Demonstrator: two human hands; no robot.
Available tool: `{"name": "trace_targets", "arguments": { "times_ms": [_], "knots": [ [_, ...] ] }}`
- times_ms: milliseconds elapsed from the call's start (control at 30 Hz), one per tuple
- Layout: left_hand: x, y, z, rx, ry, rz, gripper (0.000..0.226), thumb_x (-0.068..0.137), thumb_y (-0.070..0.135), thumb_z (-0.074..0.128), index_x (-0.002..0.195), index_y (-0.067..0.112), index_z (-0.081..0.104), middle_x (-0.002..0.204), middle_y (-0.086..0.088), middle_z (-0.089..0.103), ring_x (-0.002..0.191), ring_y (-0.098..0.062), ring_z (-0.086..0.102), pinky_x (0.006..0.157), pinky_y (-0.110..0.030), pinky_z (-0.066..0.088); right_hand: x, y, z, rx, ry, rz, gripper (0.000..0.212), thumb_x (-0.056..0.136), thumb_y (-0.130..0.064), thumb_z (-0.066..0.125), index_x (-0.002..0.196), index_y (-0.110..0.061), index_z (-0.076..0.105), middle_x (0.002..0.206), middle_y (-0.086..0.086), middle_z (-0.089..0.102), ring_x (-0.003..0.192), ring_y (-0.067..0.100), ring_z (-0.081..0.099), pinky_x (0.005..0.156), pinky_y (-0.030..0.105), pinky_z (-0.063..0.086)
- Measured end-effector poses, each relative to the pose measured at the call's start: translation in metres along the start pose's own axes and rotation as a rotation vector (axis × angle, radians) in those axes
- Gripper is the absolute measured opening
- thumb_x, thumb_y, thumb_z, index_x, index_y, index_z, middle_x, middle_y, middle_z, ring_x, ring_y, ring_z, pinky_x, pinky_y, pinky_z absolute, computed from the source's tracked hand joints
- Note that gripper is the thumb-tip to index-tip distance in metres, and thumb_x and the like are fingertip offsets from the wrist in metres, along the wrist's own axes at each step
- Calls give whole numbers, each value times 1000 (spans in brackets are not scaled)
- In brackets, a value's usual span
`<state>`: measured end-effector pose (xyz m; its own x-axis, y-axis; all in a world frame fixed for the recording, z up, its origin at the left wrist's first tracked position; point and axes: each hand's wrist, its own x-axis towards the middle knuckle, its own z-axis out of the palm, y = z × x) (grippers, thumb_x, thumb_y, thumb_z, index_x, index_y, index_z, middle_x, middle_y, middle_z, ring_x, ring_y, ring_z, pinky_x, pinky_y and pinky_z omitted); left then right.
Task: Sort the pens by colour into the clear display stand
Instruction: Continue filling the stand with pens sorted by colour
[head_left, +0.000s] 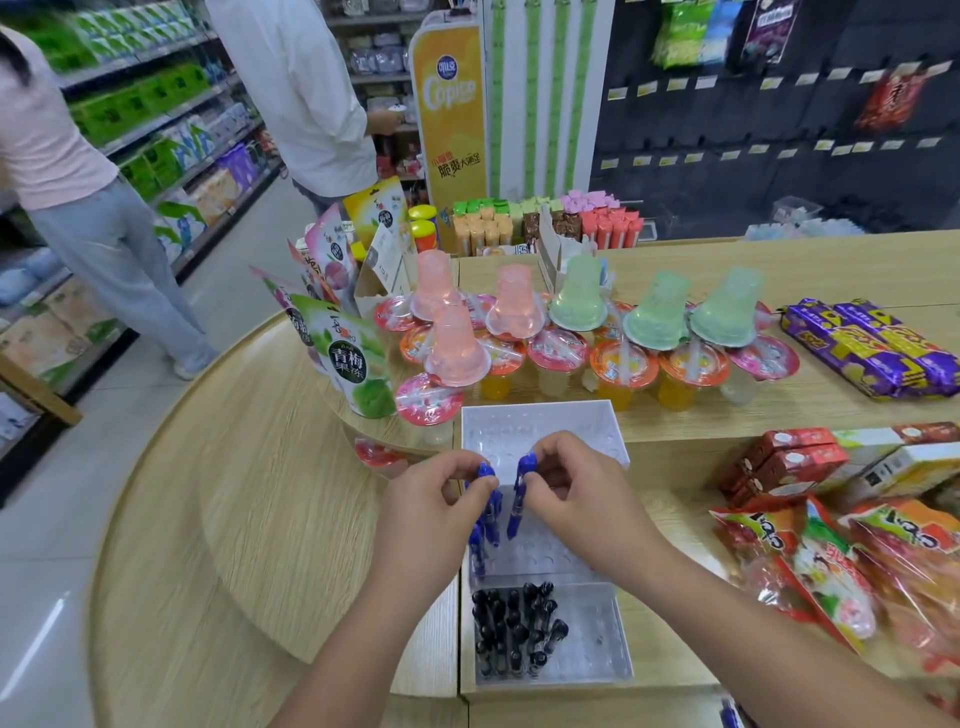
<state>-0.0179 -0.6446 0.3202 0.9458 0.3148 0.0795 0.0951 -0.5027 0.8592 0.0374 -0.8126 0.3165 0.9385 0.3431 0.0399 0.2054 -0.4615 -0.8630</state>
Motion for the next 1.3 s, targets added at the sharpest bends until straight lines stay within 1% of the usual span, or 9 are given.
{"name": "trace_targets", "arguments": {
  "times_ms": [100,167,300,500,667,800,967,1167,1300],
  "knots": [
    [-5,-2,1,45,-4,24,6,85,32,71,86,37,70,61,20,57,55,-6,49,56,-24,44,-1,-1,6,7,-39,-5,11,88,-17,62,90,-27,57,82,-9,69,75,2,66,70,25,56],
    [-8,-5,2,51,5,20,7,85,33,71,86,40,70,60,18,55,57,-4,47,56,-22,40,-2,1,10,11,-59,-6,10,88,-18,61,91,-26,57,83,-9,69,75,3,67,71,26,57],
    [-14,-11,1,114,-12,48,18,85,33,69,84,51,65,72,15,61,75,-4,52,64,-21,43,-5,5,18,-8,-83,-4,8,90,-19,61,92,-25,57,83,-10,69,75,2,66,71,25,56],
    [-18,-22,3,168,-41,101,11,85,33,71,92,41,70,89,22,64,90,-2,50,75,-20,42,-4,14,21,-166,-142,-54,8,90,-25,62,98,-26,60,87,-14,68,80,0,65,76,28,56],
    [-17,-32,9,223,-63,137,14,83,33,74,97,35,72,102,22,52,100,0,50,81,-19,44,-4,20,24,-330,-209,-120,18,91,-30,57,108,-28,64,95,-13,67,84,4,62,76,31,54],
    [-16,-35,9,307,-66,164,15,84,34,73,98,33,71,102,21,51,99,-1,49,79,-22,47,-2,20,24,-374,-205,-159,20,91,-30,55,109,-28,64,97,-11,65,84,8,59,75,31,51],
    [-16,-34,9,585,-58,314,18,78,34,76,94,27,68,103,14,56,96,-11,52,61,-31,54,-1,21,26,-415,-201,-173,19,92,-32,52,105,-26,64,93,-9,65,80,10,58,71,33,51],
    [-19,-32,10,519,-91,295,13,81,36,74,89,27,69,107,18,51,103,-4,45,72,-27,51,-6,21,25,-467,-258,-219,14,93,-34,48,100,-31,59,84,-12,60,73,8,55,63,32,50],
    [-19,-35,12,594,-68,323,14,78,35,76,86,24,70,106,14,54,100,-9,49,60,-27,52,-2,19,28,-529,-266,-208,16,95,-32,45,99,-25,60,88,-6,62,77,14,58,67,38,52]
  ]
}}
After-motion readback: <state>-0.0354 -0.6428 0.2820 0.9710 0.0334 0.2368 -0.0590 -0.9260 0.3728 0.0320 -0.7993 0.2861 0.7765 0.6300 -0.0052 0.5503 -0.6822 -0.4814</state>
